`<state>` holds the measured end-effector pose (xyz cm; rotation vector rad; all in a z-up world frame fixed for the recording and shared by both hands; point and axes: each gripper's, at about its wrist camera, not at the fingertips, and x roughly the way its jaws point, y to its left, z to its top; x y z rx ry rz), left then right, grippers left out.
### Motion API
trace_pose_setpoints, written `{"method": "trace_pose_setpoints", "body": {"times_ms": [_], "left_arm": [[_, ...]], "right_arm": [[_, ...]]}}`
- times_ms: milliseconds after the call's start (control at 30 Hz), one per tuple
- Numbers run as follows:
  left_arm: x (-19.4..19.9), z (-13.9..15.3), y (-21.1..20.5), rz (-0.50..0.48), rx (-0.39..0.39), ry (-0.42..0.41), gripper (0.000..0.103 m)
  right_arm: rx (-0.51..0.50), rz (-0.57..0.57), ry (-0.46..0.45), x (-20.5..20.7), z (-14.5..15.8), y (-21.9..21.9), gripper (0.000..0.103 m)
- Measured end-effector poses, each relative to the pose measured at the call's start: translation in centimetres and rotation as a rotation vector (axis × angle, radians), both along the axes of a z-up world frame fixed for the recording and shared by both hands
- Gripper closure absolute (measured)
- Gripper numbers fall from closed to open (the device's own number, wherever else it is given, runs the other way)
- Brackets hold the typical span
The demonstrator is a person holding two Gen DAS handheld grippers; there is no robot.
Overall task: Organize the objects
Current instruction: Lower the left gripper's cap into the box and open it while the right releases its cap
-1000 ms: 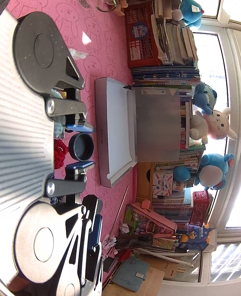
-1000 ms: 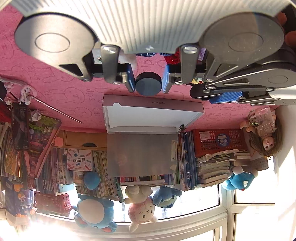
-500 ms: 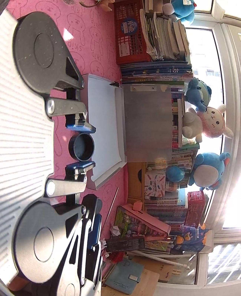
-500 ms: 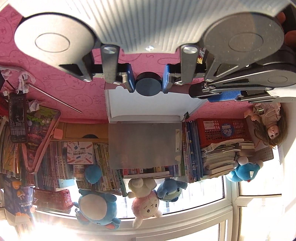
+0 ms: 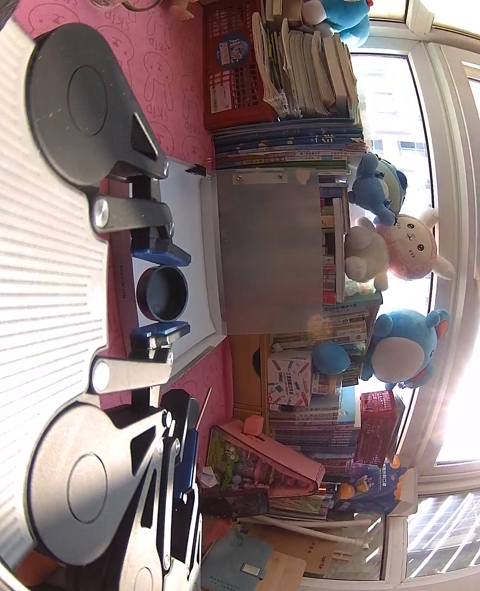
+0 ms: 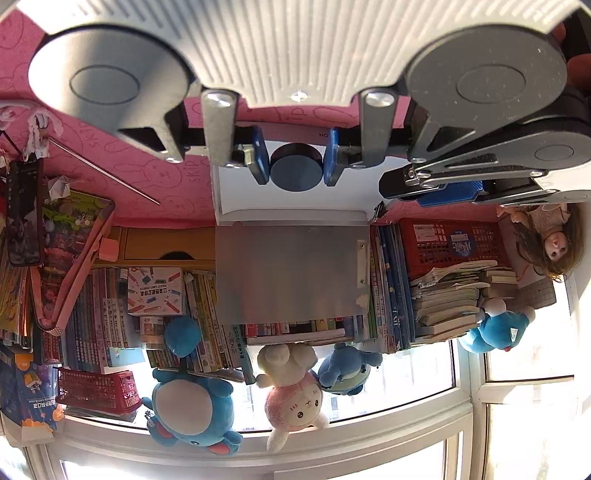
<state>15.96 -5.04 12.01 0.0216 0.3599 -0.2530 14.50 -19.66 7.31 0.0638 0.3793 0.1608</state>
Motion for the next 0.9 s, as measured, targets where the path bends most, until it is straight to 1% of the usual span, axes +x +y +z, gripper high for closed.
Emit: {"method": "trace_pose_setpoints", "body": {"times_ms": [367, 500, 733, 900], "left_arm": [[4.4, -0.2, -0.1, 0.016, -0.002, 0.026, 0.067], [6.0, -0.6, 0.0, 0.024, -0.002, 0.044, 0.067], [9.5, -1.8, 0.5, 0.033, -0.014, 0.103, 0.067], [11.8, -2.7, 0.9, 0.049, -0.028, 0.147, 0.067]], "right_arm": [[0.009, -0.009, 0.030, 4.1, -0.2, -0.4, 0.066], [-0.006, -0.018, 0.042, 5.7, -0.6, -0.3, 0.066], [0.012, 0.004, 0.099, 8.8, -1.7, -0.5, 0.066], [-0.027, 0.006, 0.125, 11.1, -2.2, 0.1, 0.066]]}}
